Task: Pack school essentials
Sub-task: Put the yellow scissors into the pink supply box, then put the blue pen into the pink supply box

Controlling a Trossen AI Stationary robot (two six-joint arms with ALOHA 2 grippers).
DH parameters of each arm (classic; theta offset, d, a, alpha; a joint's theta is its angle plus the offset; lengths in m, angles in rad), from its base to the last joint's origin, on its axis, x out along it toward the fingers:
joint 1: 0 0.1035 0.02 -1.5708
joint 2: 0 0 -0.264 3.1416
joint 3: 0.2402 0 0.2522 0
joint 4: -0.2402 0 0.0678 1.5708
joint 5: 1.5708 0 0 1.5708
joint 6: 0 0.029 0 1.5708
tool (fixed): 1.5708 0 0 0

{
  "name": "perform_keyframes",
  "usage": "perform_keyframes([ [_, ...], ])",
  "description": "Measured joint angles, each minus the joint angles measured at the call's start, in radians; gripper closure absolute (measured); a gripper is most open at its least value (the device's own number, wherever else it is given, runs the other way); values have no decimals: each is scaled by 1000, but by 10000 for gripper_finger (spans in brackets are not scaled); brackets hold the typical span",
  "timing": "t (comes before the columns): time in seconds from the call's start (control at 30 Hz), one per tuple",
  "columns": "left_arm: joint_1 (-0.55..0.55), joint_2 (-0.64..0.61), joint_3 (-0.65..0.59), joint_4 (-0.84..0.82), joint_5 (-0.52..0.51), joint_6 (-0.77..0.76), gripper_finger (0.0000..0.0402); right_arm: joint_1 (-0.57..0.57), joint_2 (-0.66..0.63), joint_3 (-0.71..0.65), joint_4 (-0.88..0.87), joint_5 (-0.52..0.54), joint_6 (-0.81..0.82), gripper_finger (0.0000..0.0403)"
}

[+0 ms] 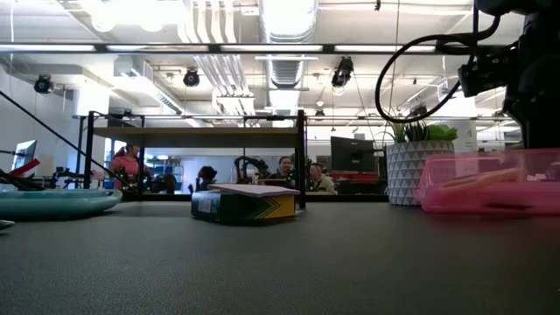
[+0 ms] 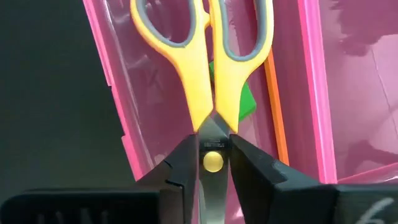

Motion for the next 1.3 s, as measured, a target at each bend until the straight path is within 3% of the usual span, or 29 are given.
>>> perform_keyframes([
  [0.33,0,0,0,0,0,0,197,0,0,4,-38,0,3,238],
  [0.47,0,0,0,-3,15,9,197,0,-6,29,-74,0,11,228],
  [0.6,-2,22,0,-11,92,7,197,0,-9,66,-79,0,16,230],
  [0.77,-4,52,-1,-71,193,-147,197,0,-9,117,-79,10,49,238],
  [1.1,-43,95,5,-420,328,-540,197,0,-8,190,-66,43,133,242],
  [1.3,-84,151,10,-565,496,-703,197,0,-8,198,-8,62,148,241],
])
